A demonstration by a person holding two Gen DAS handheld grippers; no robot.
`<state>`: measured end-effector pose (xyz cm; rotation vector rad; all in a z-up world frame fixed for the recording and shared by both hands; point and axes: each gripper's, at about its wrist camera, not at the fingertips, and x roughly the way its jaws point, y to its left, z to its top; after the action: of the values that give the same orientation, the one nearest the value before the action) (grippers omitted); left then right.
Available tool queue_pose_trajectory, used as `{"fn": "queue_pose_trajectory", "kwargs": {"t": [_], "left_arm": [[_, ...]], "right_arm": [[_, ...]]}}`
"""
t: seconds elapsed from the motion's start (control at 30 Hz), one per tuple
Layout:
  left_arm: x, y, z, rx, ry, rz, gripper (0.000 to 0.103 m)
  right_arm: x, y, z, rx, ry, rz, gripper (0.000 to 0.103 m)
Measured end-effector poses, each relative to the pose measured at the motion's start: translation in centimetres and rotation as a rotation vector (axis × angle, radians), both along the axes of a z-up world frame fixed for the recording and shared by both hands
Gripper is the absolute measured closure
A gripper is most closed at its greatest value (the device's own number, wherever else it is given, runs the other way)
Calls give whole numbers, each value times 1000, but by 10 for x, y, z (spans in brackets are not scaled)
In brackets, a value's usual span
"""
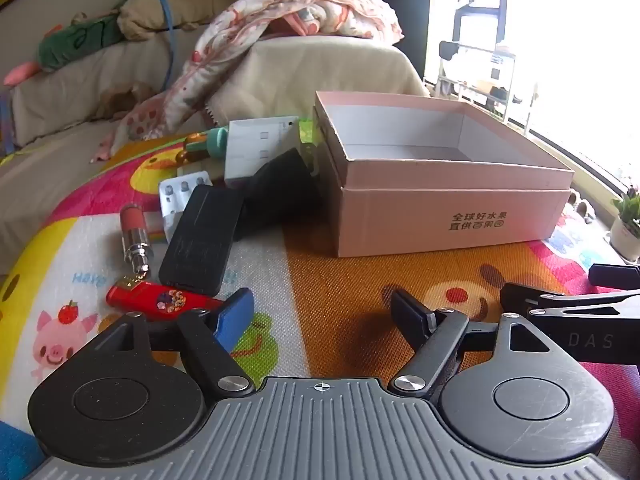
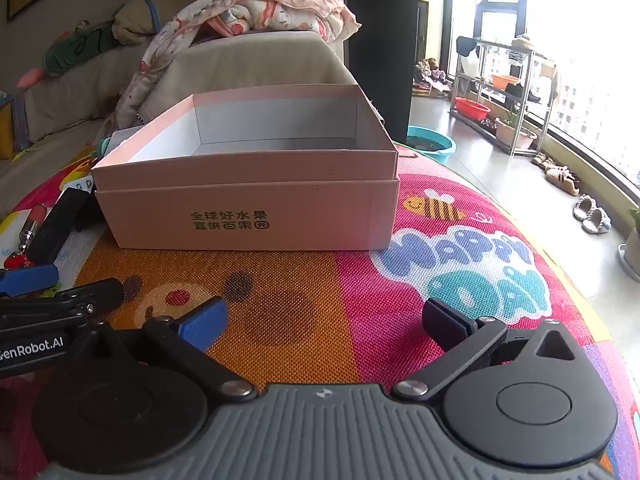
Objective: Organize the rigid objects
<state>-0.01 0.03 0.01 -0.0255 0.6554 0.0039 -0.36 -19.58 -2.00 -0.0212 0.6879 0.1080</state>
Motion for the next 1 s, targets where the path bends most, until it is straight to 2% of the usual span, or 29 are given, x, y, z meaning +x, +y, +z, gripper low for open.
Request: {"fn": "queue_pose_trajectory", "kwargs": {"t": [1.0], "left_arm": [[0,0,0,7,-1,0,21]], "right_arm": [[2,1,0,-7,-5,9,0]]}}
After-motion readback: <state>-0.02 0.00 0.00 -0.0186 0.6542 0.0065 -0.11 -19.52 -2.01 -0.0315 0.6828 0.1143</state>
